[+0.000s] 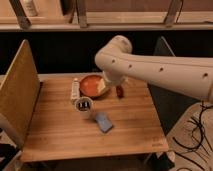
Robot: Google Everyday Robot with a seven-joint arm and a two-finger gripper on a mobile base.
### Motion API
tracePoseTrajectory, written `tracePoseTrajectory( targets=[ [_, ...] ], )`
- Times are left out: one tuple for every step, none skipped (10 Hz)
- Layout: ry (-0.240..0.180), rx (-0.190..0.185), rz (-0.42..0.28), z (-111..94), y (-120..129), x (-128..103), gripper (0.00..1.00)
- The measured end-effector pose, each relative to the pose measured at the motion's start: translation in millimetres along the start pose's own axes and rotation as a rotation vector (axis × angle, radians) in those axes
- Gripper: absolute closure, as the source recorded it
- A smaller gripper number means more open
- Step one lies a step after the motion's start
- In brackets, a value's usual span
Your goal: Move the arm in a circular motion
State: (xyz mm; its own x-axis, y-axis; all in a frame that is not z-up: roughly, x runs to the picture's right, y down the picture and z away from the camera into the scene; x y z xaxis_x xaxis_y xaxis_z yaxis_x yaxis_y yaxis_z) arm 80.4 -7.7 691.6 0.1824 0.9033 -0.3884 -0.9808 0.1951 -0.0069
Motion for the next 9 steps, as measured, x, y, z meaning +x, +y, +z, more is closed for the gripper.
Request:
tracePoseTrajectory(
  targets=[
    [-0.006, 0.026, 0.057, 2, -27, -2, 0.20],
    [-0.013, 0.060, 0.113, 5, -55, -11, 0.20],
    [-0.022, 0.094, 0.146, 9, -74, -28, 0.20],
    [-0.030, 0.118, 0.152, 14, -77, -52, 0.20],
    [-0.035, 0.126, 0.122, 19, -58, -81, 0.20],
    [-0.036, 0.114, 0.067, 25, -24, -104, 0.20],
    [-0.036, 0.097, 0.007, 28, 13, -123, 0.20],
    [-0.026, 0.086, -0.068, 32, 51, -136, 0.20],
    [-0.018, 0.076, -0.118, 33, 72, -139, 0.20]
  ],
)
